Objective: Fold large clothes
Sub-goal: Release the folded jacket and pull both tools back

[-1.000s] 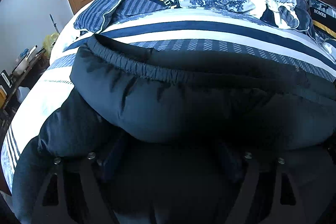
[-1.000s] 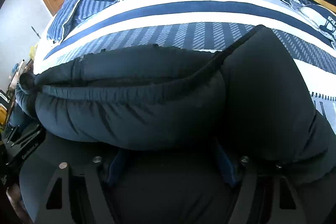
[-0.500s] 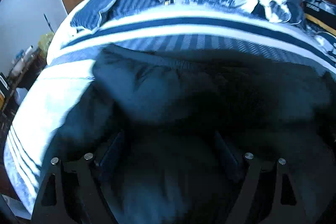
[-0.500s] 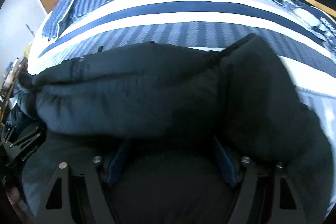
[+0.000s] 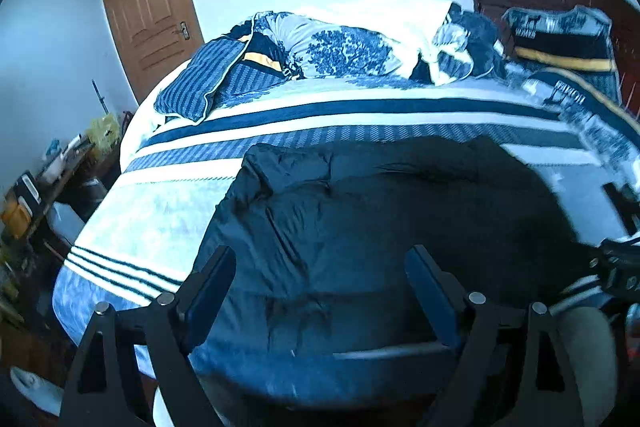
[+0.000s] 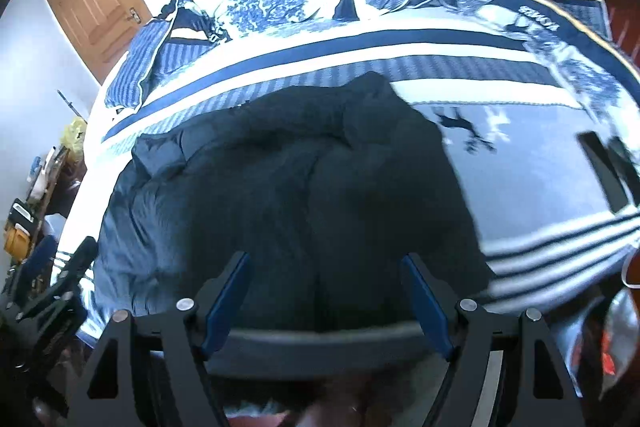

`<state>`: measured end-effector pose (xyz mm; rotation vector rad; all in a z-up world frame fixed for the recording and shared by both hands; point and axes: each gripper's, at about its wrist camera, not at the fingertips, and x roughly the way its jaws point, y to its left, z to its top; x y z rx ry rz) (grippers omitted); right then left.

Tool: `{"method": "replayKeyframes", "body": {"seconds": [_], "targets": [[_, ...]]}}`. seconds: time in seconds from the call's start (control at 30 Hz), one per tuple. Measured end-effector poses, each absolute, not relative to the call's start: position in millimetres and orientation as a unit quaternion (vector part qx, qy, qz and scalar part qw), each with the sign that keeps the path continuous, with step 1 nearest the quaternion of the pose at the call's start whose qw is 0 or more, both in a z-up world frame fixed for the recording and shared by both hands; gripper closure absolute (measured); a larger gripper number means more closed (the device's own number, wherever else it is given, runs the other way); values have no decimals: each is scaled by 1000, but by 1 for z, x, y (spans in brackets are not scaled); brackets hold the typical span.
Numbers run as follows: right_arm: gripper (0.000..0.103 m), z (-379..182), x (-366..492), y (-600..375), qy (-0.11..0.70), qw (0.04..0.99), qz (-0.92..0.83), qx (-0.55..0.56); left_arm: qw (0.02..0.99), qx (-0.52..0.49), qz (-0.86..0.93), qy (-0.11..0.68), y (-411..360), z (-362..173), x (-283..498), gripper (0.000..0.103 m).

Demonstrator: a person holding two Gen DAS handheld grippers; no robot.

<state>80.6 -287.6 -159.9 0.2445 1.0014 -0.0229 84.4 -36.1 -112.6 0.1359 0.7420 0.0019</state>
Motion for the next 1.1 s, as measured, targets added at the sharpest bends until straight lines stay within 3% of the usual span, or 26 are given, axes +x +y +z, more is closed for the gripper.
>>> {"method": "replayKeyframes", "body": {"seconds": [0.67, 1.1], "targets": [[23, -55, -19, -271, 402, 913, 13, 73, 950, 41, -19, 309, -37, -38, 5, 14], [23, -59, -25, -276, 406, 911, 4, 74, 945, 40, -41, 323, -44, -40, -8, 14]]}}
